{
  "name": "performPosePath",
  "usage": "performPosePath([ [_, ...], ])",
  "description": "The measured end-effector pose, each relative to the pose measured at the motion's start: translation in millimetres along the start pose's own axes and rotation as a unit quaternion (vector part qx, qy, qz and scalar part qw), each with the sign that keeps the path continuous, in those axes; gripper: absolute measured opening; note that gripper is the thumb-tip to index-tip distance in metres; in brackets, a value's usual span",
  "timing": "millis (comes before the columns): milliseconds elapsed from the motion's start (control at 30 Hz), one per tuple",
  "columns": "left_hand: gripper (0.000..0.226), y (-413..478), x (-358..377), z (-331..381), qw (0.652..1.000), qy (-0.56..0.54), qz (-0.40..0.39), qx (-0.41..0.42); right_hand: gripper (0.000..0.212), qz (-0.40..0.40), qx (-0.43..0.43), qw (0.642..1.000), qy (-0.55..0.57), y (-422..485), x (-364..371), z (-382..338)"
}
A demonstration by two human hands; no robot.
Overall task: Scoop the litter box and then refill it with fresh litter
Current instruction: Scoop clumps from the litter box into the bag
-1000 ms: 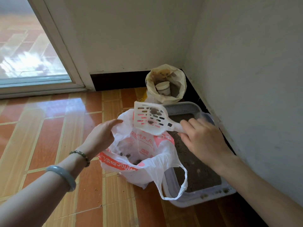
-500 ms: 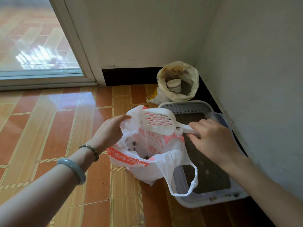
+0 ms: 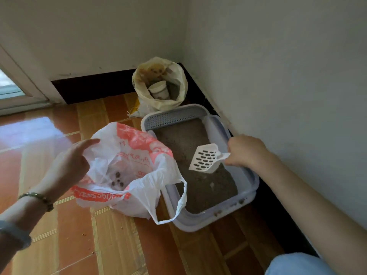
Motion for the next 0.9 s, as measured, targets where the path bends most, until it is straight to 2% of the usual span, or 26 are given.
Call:
performPosePath([
  [167,0.063,3.2,9.5,12.7,1.0,-0.002,-0.007,0.017,0.02,-0.089,-0.004,0.996,-0.016,4.5,44.9,-8.8],
  [300,0.063,1.3,11.7,22.1,0.999,0.004,-0.009,0.031,0.019,-0.148,-0.009,0.989,-0.017,2.2,65.4,-13.0],
  [533,0.056,-8.9,9.6,30.7,0.999,0.016,-0.007,0.047,0.036,-0.137,-0.006,0.99,-0.036,9.6,56.3,-12.2],
  [767,0.047,-18.2,2.3,46.8,0.999,0.022,-0.002,0.036,0.025,-0.173,0.006,0.985,0.003,9.1,78.9,-5.5],
  [833,0.042,-20.0,-0.1,46.0,0.998,0.049,0.009,0.032,0.02,-0.185,0.009,0.982,0.035,8.4,89.3,-6.8],
  [900,0.04,-22.6,-6.0,55.2,0.99,0.122,0.046,0.053,0.025,-0.181,0.002,0.982,0.057,9.0,96.4,-11.2],
])
Point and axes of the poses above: each hand's wrist, its own y-axis towards the middle knuckle, its own x-axis out of the palm, z = x × y, the point moved 10 cm from there along y, towards the middle knuckle, and after that the axes turned 10 degrees about -x, right-handed, at the moved point
